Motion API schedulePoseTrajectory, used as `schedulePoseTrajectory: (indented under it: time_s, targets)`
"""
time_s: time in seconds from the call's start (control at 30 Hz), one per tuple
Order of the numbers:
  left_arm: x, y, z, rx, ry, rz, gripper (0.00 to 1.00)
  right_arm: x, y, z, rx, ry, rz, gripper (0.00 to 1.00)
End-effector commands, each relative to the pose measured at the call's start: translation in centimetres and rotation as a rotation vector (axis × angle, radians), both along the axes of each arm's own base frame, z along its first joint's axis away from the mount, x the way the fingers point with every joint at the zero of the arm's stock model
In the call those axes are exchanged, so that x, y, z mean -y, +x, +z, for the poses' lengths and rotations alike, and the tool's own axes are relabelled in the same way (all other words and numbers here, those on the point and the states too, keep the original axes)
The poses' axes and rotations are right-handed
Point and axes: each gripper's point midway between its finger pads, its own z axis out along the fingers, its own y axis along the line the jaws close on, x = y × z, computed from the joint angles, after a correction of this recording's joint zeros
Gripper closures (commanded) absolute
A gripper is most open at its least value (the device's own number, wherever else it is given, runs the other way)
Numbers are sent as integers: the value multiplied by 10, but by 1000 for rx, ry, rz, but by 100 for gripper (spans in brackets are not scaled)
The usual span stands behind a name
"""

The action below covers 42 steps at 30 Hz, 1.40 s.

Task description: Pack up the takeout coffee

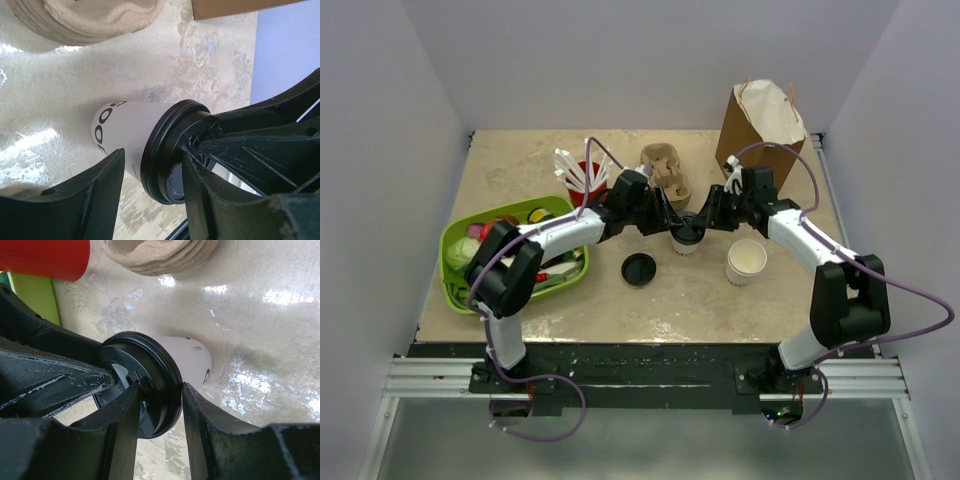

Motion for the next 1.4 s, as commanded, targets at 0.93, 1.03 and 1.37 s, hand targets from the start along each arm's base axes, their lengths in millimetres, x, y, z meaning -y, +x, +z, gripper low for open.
schedulePoseTrajectory:
  time_s: [0.93, 1.03, 1.37]
  targets:
    - [-15, 4, 4, 47, 180, -78, 23, 8, 9, 45, 156, -66, 49, 39]
    - [-11, 8, 23, 94, 153, -94, 16, 2, 11, 52, 168, -33, 71, 38]
    - [-9, 6, 44, 141, 102, -117, 4, -5, 24, 54, 192, -43, 145, 34]
